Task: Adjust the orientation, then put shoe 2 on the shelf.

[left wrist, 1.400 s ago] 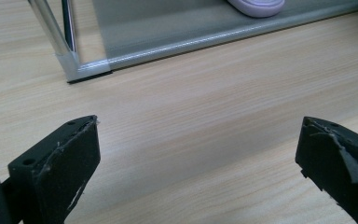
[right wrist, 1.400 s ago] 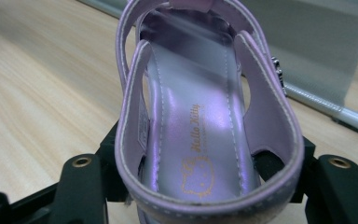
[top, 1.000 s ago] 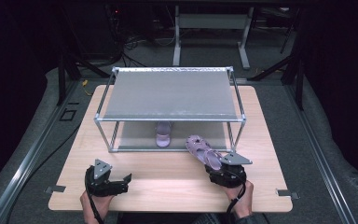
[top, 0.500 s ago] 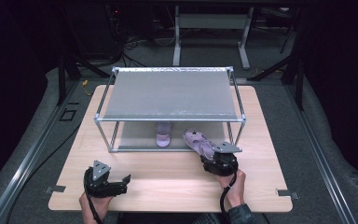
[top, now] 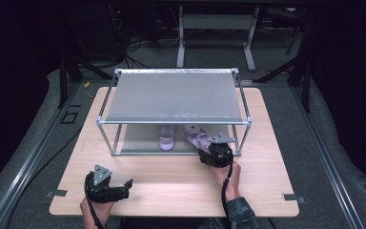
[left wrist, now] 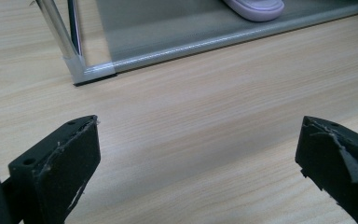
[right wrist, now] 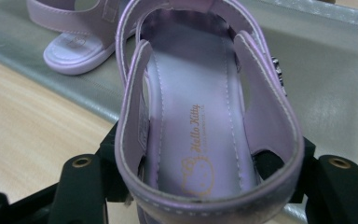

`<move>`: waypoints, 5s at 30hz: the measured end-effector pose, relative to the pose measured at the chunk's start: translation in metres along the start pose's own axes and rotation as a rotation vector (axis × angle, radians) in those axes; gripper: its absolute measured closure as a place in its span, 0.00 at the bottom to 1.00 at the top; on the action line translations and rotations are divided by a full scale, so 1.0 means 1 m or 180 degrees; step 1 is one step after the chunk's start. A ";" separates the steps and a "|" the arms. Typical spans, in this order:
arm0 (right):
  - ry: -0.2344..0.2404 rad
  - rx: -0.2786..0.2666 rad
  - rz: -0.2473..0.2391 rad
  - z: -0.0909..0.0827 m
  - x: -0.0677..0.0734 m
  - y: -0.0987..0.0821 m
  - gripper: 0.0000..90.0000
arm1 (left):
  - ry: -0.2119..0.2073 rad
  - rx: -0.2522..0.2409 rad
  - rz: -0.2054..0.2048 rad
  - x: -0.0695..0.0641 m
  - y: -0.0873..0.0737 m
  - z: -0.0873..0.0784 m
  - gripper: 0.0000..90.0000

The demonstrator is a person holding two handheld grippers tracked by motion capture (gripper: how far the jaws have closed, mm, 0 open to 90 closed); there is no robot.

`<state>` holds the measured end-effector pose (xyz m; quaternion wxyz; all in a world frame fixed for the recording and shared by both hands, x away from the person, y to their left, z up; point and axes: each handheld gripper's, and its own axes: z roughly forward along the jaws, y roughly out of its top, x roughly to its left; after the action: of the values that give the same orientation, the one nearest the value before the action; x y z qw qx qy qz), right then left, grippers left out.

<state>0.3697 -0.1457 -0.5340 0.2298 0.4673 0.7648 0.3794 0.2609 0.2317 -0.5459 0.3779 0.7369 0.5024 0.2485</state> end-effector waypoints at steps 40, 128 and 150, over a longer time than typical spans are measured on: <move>-0.0389 0.0303 0.0306 0.073 0.011 0.025 0.37 | 0.0005 -0.0007 -0.0026 0.003 -0.004 -0.003 0.00; 0.0193 0.0044 0.0031 -0.003 0.020 0.021 0.22 | -0.0048 -0.0001 0.0047 0.000 0.003 -0.002 0.00; -0.0230 0.0019 0.0071 -0.108 -0.040 -0.059 0.11 | -0.0008 0.0001 0.0046 0.003 0.004 -0.001 0.00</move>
<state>0.2801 -0.2366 -0.5158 0.2516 0.4900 0.7518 0.3625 0.2638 0.2342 -0.5423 0.3766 0.7409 0.4967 0.2502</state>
